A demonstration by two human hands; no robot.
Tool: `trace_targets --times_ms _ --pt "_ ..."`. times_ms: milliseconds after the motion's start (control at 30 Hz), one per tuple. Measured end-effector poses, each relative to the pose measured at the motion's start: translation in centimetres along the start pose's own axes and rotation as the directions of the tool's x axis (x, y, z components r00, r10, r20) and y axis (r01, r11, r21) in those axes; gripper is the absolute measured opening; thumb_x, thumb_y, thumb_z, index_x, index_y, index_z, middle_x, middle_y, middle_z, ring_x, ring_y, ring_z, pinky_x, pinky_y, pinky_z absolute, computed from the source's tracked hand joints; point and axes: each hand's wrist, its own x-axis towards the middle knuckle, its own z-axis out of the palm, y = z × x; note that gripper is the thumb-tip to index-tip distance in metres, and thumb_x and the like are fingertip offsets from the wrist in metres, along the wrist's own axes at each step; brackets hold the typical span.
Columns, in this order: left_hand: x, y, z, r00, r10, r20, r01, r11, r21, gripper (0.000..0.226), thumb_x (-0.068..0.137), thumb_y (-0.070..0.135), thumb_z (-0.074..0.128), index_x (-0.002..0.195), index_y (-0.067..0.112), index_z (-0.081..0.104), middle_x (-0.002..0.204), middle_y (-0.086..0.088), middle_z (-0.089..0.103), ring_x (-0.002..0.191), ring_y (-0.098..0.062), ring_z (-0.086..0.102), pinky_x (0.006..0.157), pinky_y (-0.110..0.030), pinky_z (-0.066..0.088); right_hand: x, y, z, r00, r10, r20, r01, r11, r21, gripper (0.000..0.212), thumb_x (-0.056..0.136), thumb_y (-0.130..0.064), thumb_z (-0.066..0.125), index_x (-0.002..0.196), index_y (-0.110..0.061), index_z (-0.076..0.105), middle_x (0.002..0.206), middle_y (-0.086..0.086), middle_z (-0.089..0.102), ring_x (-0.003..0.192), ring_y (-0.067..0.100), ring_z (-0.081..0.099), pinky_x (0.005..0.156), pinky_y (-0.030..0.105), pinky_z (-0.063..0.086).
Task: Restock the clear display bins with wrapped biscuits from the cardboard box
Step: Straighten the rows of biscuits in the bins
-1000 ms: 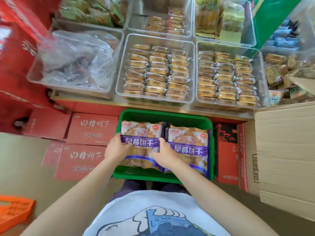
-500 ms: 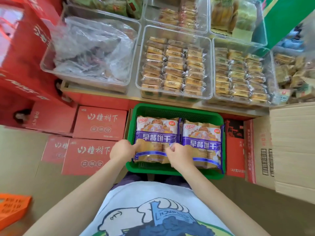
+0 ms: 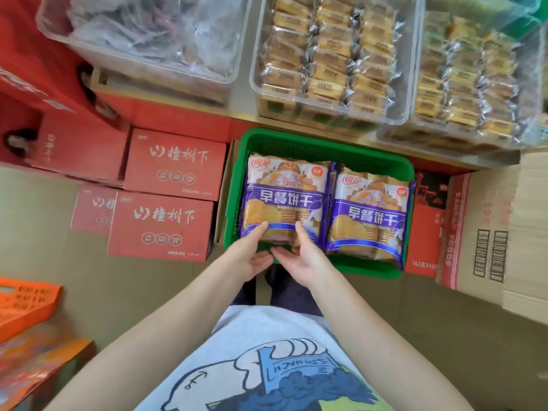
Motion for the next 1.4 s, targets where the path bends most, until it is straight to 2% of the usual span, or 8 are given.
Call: trace_targets --times_ms 100,167,267,367,600,967,1133,1400 --pt "0.0 -0.5 1.3 0.997 0.070 0.033 -0.061 0.973 -0.222 0.037 0.090 0.026 0.075 0.117 0.009 0.057 0.119 -0.019 0.063 0.103 -0.026 0.064 0.093 -0.034 0.052 0.7 0.0 -0.1 0.996 -0.085 0.032 0.082 0.993 0.086 0.071 0.083 -0.035 0.079 0.140 -0.007 0.049 0.129 0.025 0.063 0.118 0.035 0.063 0.103 0.045 0.051" --pt "0.0 -0.6 1.8 0.991 0.105 0.080 -0.070 0.931 -0.357 0.044 0.089 0.024 0.076 0.125 0.007 0.058 0.121 -0.017 0.067 0.104 -0.027 0.066 0.093 -0.036 0.053 1.3 0.1 -0.1 0.992 -0.122 0.039 0.117 0.987 0.113 0.071 0.082 -0.036 0.080 0.140 -0.010 0.049 0.127 0.023 0.065 0.117 0.035 0.064 0.105 0.048 0.049" --pt "0.7 -0.6 2.2 0.986 0.165 0.029 -0.135 0.883 -0.449 0.058 0.083 0.025 0.082 0.133 0.011 0.056 0.121 -0.016 0.069 0.110 -0.029 0.067 0.103 -0.043 0.051 1.9 0.4 0.1 0.988 -0.144 0.063 0.135 0.982 0.131 0.074 0.077 -0.038 0.083 0.139 -0.014 0.050 0.125 0.020 0.068 0.116 0.035 0.065 0.103 0.052 0.051" --pt "0.9 -1.0 3.0 0.976 0.214 0.038 -0.167 0.850 -0.500 0.049 0.084 0.024 0.080 0.126 0.014 0.056 0.118 -0.015 0.069 0.108 -0.031 0.067 0.088 -0.044 0.056 2.1 0.5 0.6 0.980 -0.173 0.094 0.157 0.975 0.156 0.057 0.084 -0.036 0.079 0.131 -0.015 0.054 0.123 0.018 0.069 0.115 0.035 0.065 0.101 0.053 0.051" --pt "2.2 -1.6 3.3 0.955 0.286 0.084 -0.212 0.849 -0.485 0.050 0.087 0.023 0.077 0.131 0.015 0.056 0.122 -0.012 0.070 0.114 -0.029 0.066 0.097 -0.046 0.055 2.4 0.8 0.6 0.972 -0.219 0.081 0.202 0.963 0.176 0.051 0.086 -0.023 0.077 0.132 -0.017 0.054 0.124 0.015 0.068 0.115 0.033 0.064 0.093 0.051 0.055" --pt "3.1 -0.4 3.5 0.940 0.322 0.114 -0.237 0.856 -0.459 0.043 0.086 0.019 0.078 0.124 0.014 0.060 0.120 -0.013 0.071 0.114 -0.030 0.066 0.101 -0.047 0.053 2.7 0.2 0.8 0.966 -0.211 0.146 0.177 0.961 0.214 0.045 0.090 -0.026 0.073 0.130 -0.016 0.056 0.118 0.016 0.071 0.117 0.034 0.063 0.102 0.050 0.051" --pt "4.0 -0.4 3.1 0.935 0.332 0.120 -0.259 0.876 -0.407 0.053 0.084 0.019 0.079 0.132 0.014 0.057 0.123 -0.012 0.071 0.115 -0.028 0.067 0.104 -0.043 0.052 3.2 0.0 0.4 0.968 -0.201 0.153 0.172 0.967 0.186 0.052 0.086 -0.028 0.075 0.133 -0.016 0.055 0.124 0.017 0.068 0.119 0.033 0.062 0.107 0.046 0.048" --pt "3.5 0.0 3.0 0.938 0.310 0.154 -0.213 0.868 -0.448 0.056 0.074 0.016 0.081 0.126 0.014 0.060 0.121 -0.014 0.070 0.116 -0.029 0.065 0.104 -0.042 0.051 2.9 -0.7 0.8 0.973 -0.177 0.149 0.152 0.974 0.169 0.056 0.080 -0.026 0.078 0.131 -0.016 0.058 0.129 0.017 0.066 0.122 0.032 0.060 0.111 0.046 0.045"
